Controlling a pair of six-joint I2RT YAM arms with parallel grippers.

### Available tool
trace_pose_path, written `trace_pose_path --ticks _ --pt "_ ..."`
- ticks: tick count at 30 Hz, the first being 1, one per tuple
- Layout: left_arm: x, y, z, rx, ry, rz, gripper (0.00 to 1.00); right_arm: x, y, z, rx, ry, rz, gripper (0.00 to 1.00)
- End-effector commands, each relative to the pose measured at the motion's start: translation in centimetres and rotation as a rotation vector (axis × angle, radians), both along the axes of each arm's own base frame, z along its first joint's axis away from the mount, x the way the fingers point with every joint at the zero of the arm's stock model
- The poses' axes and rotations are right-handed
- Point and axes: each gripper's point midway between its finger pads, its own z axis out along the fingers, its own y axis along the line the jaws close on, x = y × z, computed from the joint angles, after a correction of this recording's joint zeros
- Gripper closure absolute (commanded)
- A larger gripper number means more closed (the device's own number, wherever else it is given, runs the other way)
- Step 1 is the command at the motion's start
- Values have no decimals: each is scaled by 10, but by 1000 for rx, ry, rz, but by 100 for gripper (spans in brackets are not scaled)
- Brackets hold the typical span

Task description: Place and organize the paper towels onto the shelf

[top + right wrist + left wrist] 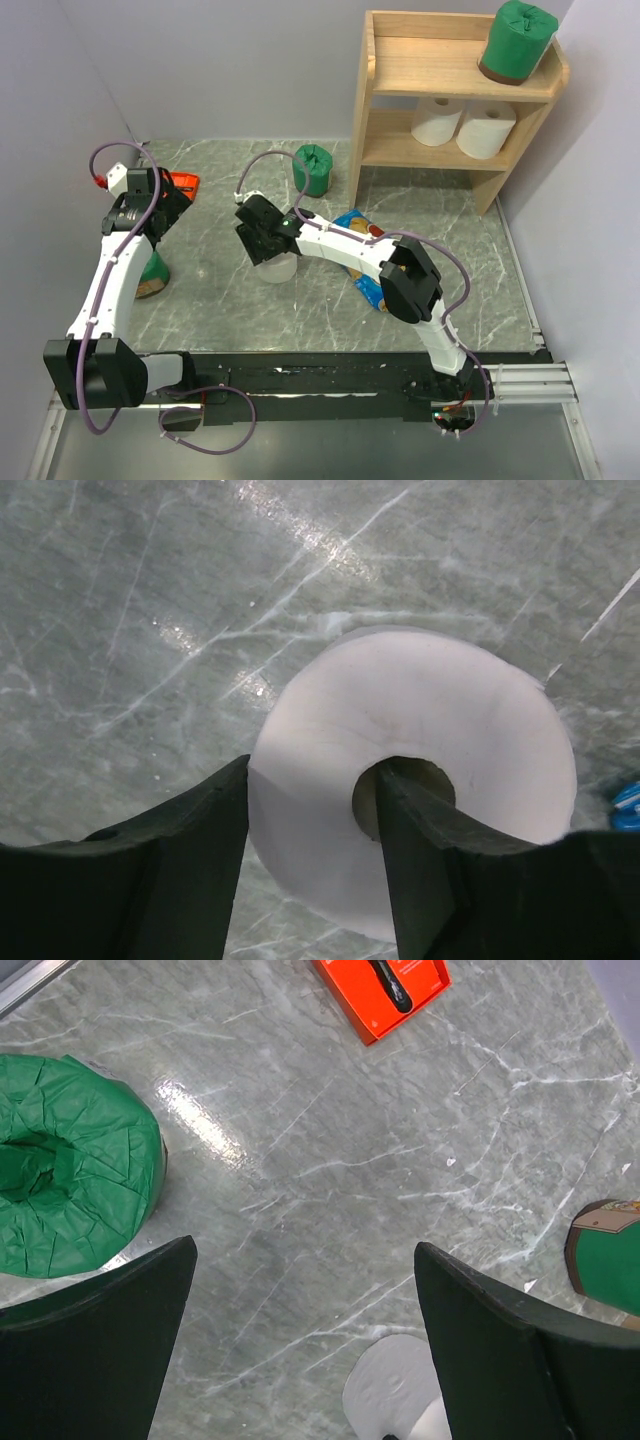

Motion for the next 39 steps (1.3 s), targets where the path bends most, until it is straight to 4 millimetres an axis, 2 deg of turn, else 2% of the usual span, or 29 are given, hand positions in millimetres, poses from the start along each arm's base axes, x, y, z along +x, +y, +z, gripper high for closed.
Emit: trace_pose_path --ticks 1,2,3,4,5,6,7,8,9,11,12,13,14,16,17,19,20,21,23,24,25,26,27,28,29,30,33,36,39 --pt "5 -2 21 6 -72 -25 4 9 -2 28 -19 -97 35 47" --pt "5 -4 21 7 -72 -39 4 7 -3 29 -31 -117 89 47" --pt "5 -5 21 3 -75 -48 4 3 -3 48 -3 -146 122 49" --pt "7 -8 22 -6 -81 -64 4 3 -5 55 -2 -178 161 51" --pt "8 -10 22 -10 -84 -73 4 0 -7 56 2 -200 186 53" --pt "8 -11 21 -10 -83 -83 4 -1 -11 79 40 -246 202 56" --pt "9 -13 22 -13 -86 -92 4 -1 -14 86 39 -279 235 57" --pt "9 -12 22 -9 -88 -92 4 -7 -18 83 29 -286 275 57" --pt "9 -12 21 -7 -83 -90 4 -8 -20 106 69 -336 285 59" --pt "8 -12 22 -1 -85 -95 4 -13 -26 114 55 -374 336 59" --pt "9 -14 23 -3 -88 -106 4 -15 -33 128 62 -404 342 59" --pt "9 -19 25 -6 -98 -133 4 -15 -38 134 40 -436 366 59" --pt "12 -26 26 -5 -109 -182 4 -14 -47 134 7 -458 360 59" --pt "11 -41 31 1 -133 -252 4 -12 -62 155 -30 -553 396 59" --pt "11 -45 33 13 -145 -279 4 -12 -73 147 -77 -571 410 59" --pt "8 -52 40 31 -170 -307 4 -1 -99 169 -144 -688 387 59" --pt "7 -52 42 41 -175 -310 4 2 -111 164 -183 -700 380 59" --pt "7 -52 44 53 -180 -306 4 4 -126 178 -190 -736 352 59" --pt "5 -54 46 56 -189 -311 4 16 -152 180 -241 -759 329 59" --pt "5 -56 46 51 -193 -320 4 16 -165 195 -232 -792 309 58" --pt "6 -58 45 47 -192 -327 4 17 -173 189 -265 -804 345 58" --pt "6 -60 45 44 -190 -334 4 26 -187 196 -276 -844 318 58" --pt "7 -62 45 40 -190 -344 4 25 -197 210 -276 -895 309 58" --pt "7 -64 43 33 -185 -354 4 26 -205 203 -331 -924 353 57" --pt "7 -66 42 32 -185 -364 4 35 -218 214 -339 -979 313 57" --pt "8 -68 42 30 -185 -370 4 36 -227 223 -345 -1015 303 57" --pt "8 -71 42 28 -188 -381 4 49 -254 230 -395 -1044 294 56" --pt "7 -71 44 29 -193 -381 4 60 -274 239 -427 -1052 268 57" --pt "7 -73 44 24 -196 -388 4 70 -284 251 -427 -1092 257 57"
